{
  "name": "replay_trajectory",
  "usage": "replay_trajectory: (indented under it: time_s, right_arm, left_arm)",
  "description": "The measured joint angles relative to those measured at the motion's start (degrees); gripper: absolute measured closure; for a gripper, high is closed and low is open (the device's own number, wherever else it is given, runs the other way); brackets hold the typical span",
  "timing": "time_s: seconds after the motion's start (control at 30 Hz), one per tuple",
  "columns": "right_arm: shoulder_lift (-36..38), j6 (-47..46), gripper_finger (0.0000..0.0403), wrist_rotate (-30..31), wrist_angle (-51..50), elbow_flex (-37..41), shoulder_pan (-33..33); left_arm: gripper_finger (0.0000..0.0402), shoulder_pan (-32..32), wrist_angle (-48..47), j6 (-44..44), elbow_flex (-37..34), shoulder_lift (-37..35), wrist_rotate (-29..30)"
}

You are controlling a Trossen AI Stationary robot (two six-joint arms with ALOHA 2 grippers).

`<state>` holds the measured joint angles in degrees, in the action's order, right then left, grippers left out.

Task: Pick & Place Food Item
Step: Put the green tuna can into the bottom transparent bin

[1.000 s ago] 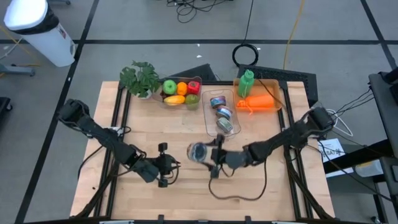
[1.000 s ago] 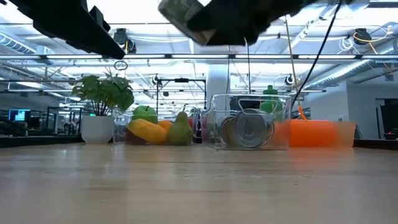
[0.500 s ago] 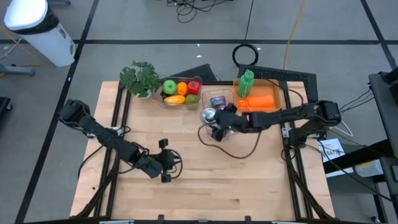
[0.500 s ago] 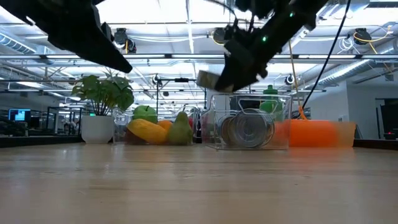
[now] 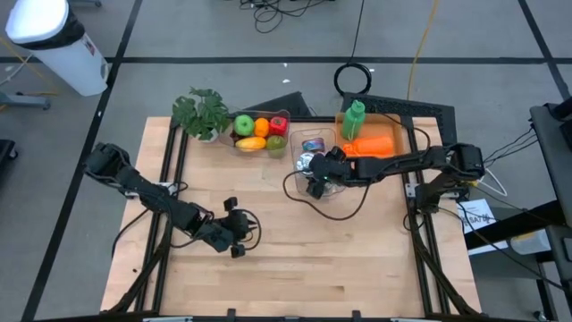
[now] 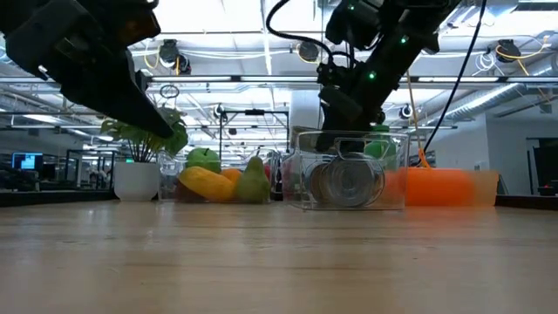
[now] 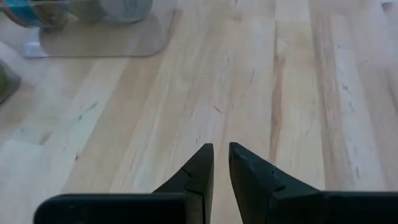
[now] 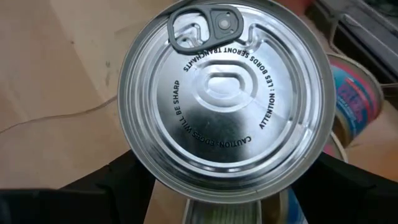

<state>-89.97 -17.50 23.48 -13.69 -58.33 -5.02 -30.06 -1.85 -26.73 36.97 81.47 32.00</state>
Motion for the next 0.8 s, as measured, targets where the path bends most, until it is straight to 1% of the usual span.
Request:
replay_trajectory:
  time_s: [0.13,0.27,0.3,0.4,0.43,0.47,0.67,0.8]
  right_arm:
    - [-0.4,0.2,0.0097,-4.9,-0.7,-0.1,-0.1]
    - [-1.8,-0.3,0.0101,-5.8,-0.8,-0.1,-0.1]
    - [-1.8,-0.3,0.009,-5.8,-0.8,-0.1,-0.1]
    - [-1.8,-0.3,0.003,-5.6,-0.5,-0.1,-0.1]
    - [-1.8,-0.9,0.0021,-5.6,-0.5,-0.1,-0.1]
    - [-1.7,-1.3,0.0021,-5.6,-0.6,-0.1,-0.1]
    - [0.0,-0.2,0.0065,-5.8,-1.3,0.0,-0.2]
    - [1.0,-0.2,0.0078,-5.8,-1.5,0.0,-0.1]
  left_arm:
    - [0.0339,0.0,1.5,0.9,0.0,0.0,-0.3]
    - [0.0339,0.0,3.1,1.3,0.0,0.0,-0.4]
    - [0.0339,0.0,3.3,1.4,0.0,0.0,-0.4]
    - [0.0339,0.0,3.3,1.4,0.0,0.0,-0.4]
    - [0.0339,0.0,3.3,1.5,0.0,0.0,-0.4]
    - [0.0339,0.0,3.4,1.5,0.0,0.0,-0.4]
    - [0.0339,0.0,3.5,2.6,0.0,0.0,-0.4]
    - [0.0339,0.0,3.5,2.9,0.0,0.0,-0.4]
